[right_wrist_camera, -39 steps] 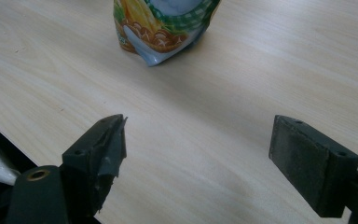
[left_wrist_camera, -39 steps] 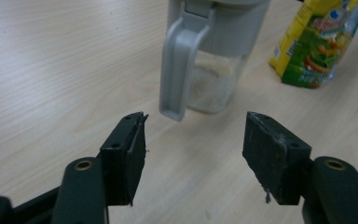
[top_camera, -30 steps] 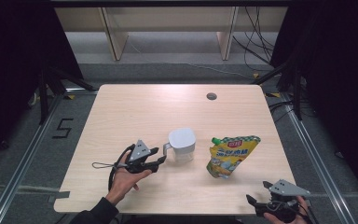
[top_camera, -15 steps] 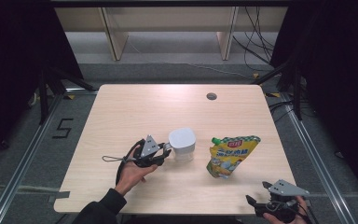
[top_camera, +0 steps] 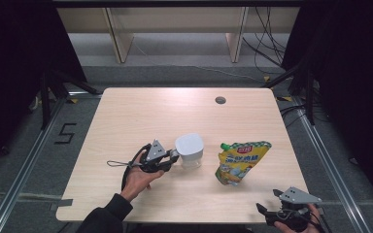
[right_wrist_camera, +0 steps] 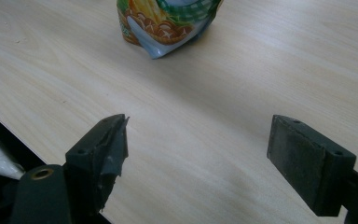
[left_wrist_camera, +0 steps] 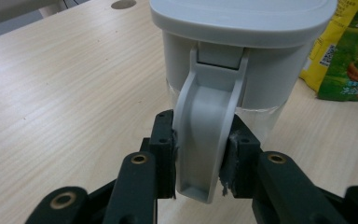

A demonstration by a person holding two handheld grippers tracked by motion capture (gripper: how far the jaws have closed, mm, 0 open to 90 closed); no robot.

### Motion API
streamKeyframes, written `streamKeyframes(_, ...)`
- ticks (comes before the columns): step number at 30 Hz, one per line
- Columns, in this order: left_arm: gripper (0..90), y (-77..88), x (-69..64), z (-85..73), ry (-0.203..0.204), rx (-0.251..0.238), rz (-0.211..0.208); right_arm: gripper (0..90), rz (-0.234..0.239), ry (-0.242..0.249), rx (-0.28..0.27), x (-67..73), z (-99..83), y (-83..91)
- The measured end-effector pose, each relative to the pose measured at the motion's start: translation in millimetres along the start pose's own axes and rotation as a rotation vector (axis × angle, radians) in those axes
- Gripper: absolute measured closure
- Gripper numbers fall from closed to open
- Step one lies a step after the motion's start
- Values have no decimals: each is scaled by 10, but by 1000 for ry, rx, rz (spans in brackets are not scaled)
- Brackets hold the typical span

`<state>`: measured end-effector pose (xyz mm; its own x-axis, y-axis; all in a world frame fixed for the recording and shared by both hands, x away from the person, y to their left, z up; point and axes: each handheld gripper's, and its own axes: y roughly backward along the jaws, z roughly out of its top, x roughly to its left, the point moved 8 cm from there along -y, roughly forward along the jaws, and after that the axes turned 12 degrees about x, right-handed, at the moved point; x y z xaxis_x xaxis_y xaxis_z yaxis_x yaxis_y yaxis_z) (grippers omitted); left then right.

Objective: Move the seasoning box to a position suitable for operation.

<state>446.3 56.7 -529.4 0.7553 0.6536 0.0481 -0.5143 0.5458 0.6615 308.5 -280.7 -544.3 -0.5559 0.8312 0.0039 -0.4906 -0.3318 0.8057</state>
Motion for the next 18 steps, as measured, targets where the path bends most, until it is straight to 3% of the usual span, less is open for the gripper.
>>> streamKeyframes(4,684,46,-53,-34,15,18,-15,213,-1,-1,-1,-7,-3,-1)
streamKeyframes(5,684,64,-60,-43,-2,18,-23,214,-4,-1,3,-10,-6,2)
streamKeyframes(6,684,80,-72,-57,0,19,-23,214,3,-30,8,13,-18,3)
streamKeyframes(9,684,122,-116,-95,11,22,-40,214,0,-11,5,-7,-13,-6)
streamKeyframes(10,684,147,-128,-115,6,32,-40,214,-9,5,3,-24,-9,-6)
streamKeyframes(13,684,201,-185,-154,-5,26,-55,215,22,-11,3,10,-10,-14)
streamKeyframes(18,684,288,-292,-219,-24,29,-76,216,8,-20,2,16,-9,-11)
